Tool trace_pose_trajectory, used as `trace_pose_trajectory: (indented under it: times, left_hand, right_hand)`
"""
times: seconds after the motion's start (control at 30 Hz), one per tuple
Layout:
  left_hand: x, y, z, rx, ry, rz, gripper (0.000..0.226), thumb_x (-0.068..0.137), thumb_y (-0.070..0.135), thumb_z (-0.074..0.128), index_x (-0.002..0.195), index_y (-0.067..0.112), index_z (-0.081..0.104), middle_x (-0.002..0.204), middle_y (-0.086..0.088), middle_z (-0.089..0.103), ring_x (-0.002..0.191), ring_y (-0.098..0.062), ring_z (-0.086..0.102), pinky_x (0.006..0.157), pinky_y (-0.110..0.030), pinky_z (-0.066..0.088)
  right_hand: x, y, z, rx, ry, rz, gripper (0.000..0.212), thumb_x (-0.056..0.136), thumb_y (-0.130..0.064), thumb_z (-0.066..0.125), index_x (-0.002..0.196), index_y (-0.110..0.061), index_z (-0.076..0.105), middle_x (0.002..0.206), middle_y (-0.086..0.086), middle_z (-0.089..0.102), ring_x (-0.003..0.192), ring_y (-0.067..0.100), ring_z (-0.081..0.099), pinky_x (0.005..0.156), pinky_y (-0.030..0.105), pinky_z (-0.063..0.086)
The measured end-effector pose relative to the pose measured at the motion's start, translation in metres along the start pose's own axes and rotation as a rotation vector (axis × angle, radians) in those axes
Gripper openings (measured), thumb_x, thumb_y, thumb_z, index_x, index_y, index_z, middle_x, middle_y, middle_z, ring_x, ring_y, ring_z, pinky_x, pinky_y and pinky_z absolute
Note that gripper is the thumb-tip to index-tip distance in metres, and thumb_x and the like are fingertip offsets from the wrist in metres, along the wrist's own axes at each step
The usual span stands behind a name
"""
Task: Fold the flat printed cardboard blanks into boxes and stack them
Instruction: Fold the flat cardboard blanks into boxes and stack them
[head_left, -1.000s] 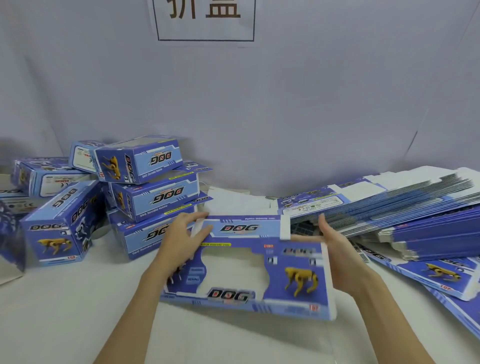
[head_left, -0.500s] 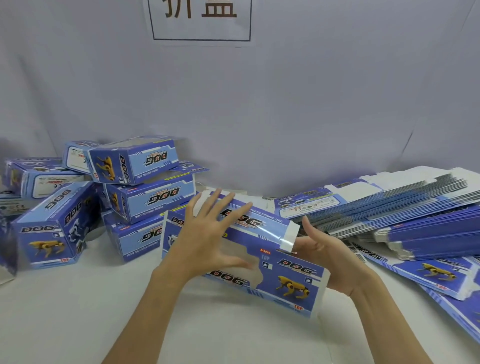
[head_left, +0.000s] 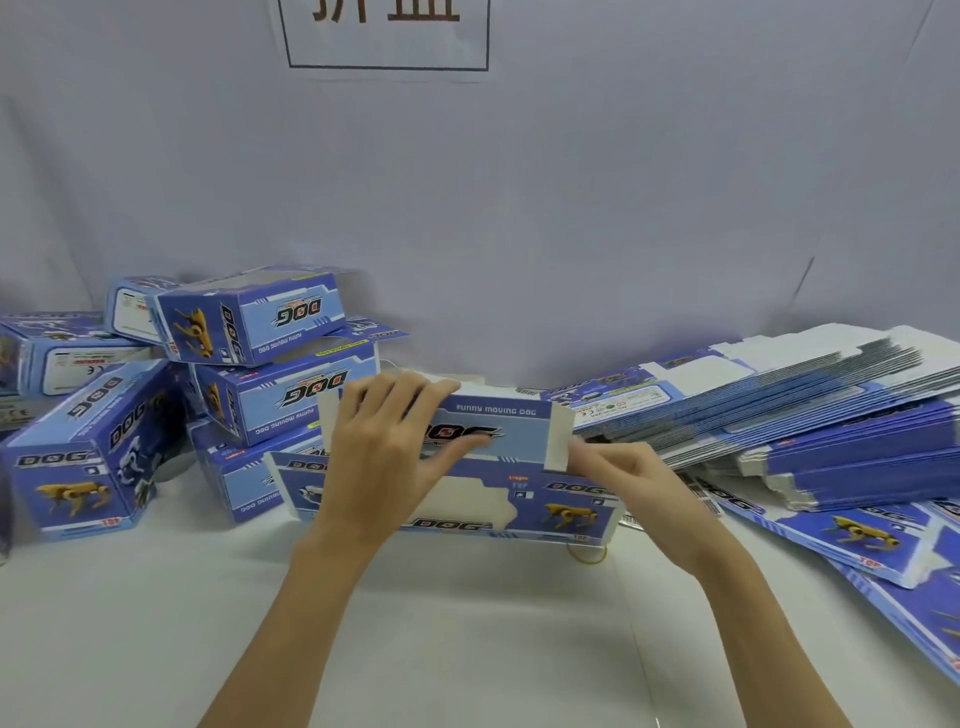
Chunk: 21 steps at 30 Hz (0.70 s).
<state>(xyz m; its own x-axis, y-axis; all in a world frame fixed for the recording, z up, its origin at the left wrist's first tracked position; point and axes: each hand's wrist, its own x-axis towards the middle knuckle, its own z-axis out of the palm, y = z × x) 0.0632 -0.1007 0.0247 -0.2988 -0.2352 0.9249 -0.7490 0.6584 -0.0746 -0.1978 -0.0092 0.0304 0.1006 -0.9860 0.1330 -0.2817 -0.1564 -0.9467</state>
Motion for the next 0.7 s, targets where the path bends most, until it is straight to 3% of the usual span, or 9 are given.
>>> trace_pose_trajectory:
  times: [0.1, 0.27, 0.4, 0.47, 0.53, 0.6, 0.7]
  left_hand:
    - [-0.002, 0.0, 0.003, 0.005, -0.004, -0.002, 0.058, 0.095, 0.063, 0.065, 0.123, 0.012, 0.072, 0.108, -0.003, 0.069, 0.097, -0.029, 0.062, 0.095, -0.041, 0.043]
    - [-0.003, 0.0, 0.006, -0.036, -0.014, 0.018, 0.062, 0.096, 0.062, 0.064, 0.134, 0.013, 0.067, 0.113, -0.001, 0.067, 0.105, -0.027, 0.058, 0.101, -0.044, 0.042]
    - [-0.003, 0.001, 0.004, -0.129, -0.096, 0.067, 0.068, 0.097, 0.064, 0.061, 0.144, 0.014, 0.061, 0.121, 0.002, 0.066, 0.114, -0.021, 0.059, 0.111, -0.043, 0.037]
    - [-0.006, 0.002, 0.003, -0.196, -0.218, 0.081, 0.085, 0.091, 0.076, 0.059, 0.152, 0.018, 0.051, 0.133, 0.007, 0.061, 0.125, -0.017, 0.057, 0.118, -0.05, 0.031]
    - [-0.01, 0.003, 0.004, -0.174, -0.363, 0.118, 0.111, 0.076, 0.095, 0.054, 0.161, 0.027, 0.035, 0.148, 0.012, 0.05, 0.14, -0.015, 0.046, 0.122, -0.057, 0.021]
    - [-0.015, 0.002, 0.008, -0.07, -0.444, 0.192, 0.117, 0.068, 0.101, 0.048, 0.164, 0.038, 0.023, 0.159, 0.01, 0.04, 0.149, -0.019, 0.036, 0.121, -0.062, 0.016]
    - [-0.015, 0.0, 0.011, -0.015, -0.427, 0.219, 0.101, 0.078, 0.082, 0.064, 0.162, 0.043, 0.025, 0.154, 0.002, 0.047, 0.14, -0.027, 0.047, 0.116, -0.062, 0.023]
  right_hand:
    - [0.002, -0.005, 0.002, -0.068, -0.031, -0.014, 0.03, 0.098, -0.048, 0.061, 0.114, -0.034, 0.081, 0.114, -0.005, 0.08, 0.108, 0.015, 0.076, 0.083, 0.022, 0.059]
    - [0.0, -0.01, -0.002, -0.091, -0.102, 0.043, 0.041, 0.099, -0.063, 0.055, 0.104, -0.033, 0.083, 0.111, -0.005, 0.081, 0.103, 0.014, 0.077, 0.085, 0.019, 0.058]
    - [0.001, -0.012, 0.0, -0.109, -0.138, 0.043, 0.043, 0.096, -0.066, 0.051, 0.078, -0.042, 0.081, 0.085, -0.022, 0.076, 0.079, 0.0, 0.067, 0.078, 0.017, 0.051]
    - [0.002, -0.008, 0.003, -0.101, -0.157, 0.036, 0.055, 0.095, -0.068, 0.051, 0.099, -0.025, 0.085, 0.105, -0.011, 0.079, 0.097, 0.021, 0.07, 0.099, 0.032, 0.053]
    - [0.001, -0.006, 0.006, -0.112, -0.167, 0.046, 0.083, 0.086, -0.082, 0.054, 0.113, -0.008, 0.08, 0.123, 0.006, 0.074, 0.12, 0.035, 0.064, 0.116, 0.052, 0.043]
    - [0.0, -0.004, 0.006, -0.105, -0.178, 0.043, 0.079, 0.089, -0.08, 0.053, 0.119, -0.012, 0.079, 0.13, 0.0, 0.072, 0.126, 0.028, 0.063, 0.118, 0.054, 0.039]
    - [-0.001, -0.001, 0.002, 0.0, -0.182, 0.057, 0.068, 0.099, -0.07, 0.047, 0.124, -0.014, 0.077, 0.139, -0.006, 0.069, 0.134, 0.017, 0.061, 0.124, 0.049, 0.033]
